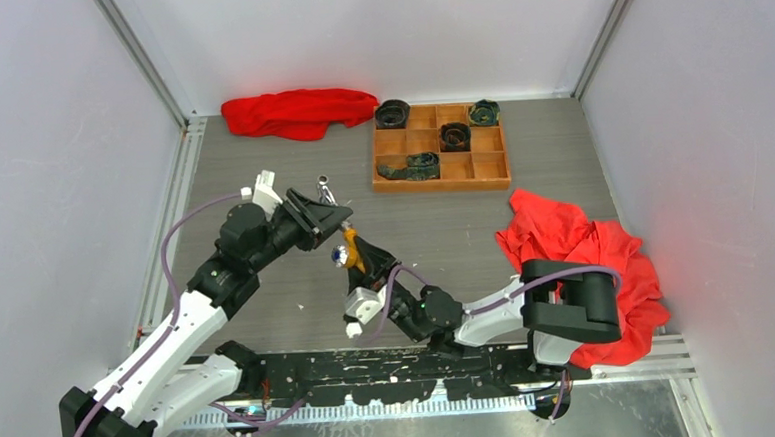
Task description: Install the water faucets
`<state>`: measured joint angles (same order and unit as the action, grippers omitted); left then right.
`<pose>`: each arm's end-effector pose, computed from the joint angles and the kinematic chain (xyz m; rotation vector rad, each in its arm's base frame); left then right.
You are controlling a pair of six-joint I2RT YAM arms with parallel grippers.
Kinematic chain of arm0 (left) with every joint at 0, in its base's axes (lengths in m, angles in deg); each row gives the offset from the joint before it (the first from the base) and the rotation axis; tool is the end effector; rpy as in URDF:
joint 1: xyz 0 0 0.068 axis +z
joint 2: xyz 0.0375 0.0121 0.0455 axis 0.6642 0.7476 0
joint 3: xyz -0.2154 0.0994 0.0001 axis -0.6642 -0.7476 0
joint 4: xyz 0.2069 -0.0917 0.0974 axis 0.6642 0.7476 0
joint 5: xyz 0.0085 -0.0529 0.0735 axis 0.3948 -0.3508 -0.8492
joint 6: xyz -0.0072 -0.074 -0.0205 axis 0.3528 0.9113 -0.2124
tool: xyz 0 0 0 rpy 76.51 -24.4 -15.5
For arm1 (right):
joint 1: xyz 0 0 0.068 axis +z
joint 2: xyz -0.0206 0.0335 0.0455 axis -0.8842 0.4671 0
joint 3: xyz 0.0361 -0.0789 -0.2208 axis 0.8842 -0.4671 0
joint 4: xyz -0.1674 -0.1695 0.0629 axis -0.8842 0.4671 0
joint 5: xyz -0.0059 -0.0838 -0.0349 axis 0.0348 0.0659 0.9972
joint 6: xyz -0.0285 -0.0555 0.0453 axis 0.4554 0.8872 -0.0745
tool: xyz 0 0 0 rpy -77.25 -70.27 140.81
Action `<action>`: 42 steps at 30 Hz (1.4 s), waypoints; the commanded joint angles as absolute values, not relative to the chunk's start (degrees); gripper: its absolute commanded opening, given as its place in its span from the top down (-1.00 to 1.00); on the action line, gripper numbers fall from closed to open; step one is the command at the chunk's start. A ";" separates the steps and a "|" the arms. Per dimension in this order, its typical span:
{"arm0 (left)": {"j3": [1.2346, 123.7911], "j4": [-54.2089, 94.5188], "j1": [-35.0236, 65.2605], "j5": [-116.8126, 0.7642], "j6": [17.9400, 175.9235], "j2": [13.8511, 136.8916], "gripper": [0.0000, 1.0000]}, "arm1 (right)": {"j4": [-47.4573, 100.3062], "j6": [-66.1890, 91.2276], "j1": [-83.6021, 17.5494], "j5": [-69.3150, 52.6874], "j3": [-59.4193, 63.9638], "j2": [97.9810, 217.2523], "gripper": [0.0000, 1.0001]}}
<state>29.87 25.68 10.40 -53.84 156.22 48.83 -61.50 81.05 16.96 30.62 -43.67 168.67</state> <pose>0.1987 -0.1368 0.2760 -0.5239 1.9767 -1.4052 0.0911 0.2936 0.2200 -0.8759 0.8246 -0.0441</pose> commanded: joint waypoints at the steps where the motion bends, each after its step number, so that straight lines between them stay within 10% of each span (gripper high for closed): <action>1: 30.59 18.90 8.97 -47.69 160.27 46.64 1.00 | -71.33 71.20 13.48 36.69 -41.45 166.11 0.99; 42: 24.29 3.80 8.31 -55.49 165.95 46.47 1.00 | -71.14 16.70 6.22 46.52 -41.18 164.51 0.99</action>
